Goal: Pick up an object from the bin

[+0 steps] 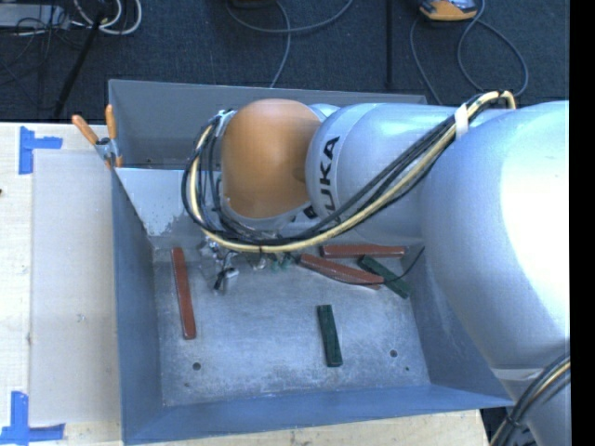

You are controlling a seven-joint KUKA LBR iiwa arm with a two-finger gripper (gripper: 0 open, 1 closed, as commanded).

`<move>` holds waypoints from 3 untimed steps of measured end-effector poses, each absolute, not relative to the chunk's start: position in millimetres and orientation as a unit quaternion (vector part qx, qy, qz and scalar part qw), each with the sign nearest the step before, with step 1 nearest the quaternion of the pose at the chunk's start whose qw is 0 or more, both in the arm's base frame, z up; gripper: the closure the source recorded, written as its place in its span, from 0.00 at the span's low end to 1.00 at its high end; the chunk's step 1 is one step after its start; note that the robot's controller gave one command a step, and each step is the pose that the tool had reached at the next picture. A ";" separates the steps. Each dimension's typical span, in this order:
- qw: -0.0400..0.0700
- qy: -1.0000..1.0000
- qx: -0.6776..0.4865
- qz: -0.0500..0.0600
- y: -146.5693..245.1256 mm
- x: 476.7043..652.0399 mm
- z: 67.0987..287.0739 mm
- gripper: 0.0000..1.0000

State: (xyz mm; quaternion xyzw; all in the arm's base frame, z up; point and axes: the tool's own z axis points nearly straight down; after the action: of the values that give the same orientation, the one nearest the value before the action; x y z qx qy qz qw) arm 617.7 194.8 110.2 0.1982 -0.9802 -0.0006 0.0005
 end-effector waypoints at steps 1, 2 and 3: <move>0.001 -0.980 0.198 -0.001 194.8 617.7 110.2 0.00; -0.003 -0.953 0.302 0.000 150.3 590.9 192.2 0.00; 0.000 -0.969 0.246 0.001 97.9 618.7 163.1 0.00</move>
Offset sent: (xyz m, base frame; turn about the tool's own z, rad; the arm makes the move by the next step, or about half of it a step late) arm 0.0000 0.0000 0.0000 0.0000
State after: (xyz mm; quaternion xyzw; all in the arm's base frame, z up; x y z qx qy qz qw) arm 618.7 97.9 163.1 0.2460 -0.9693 0.0006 -0.0003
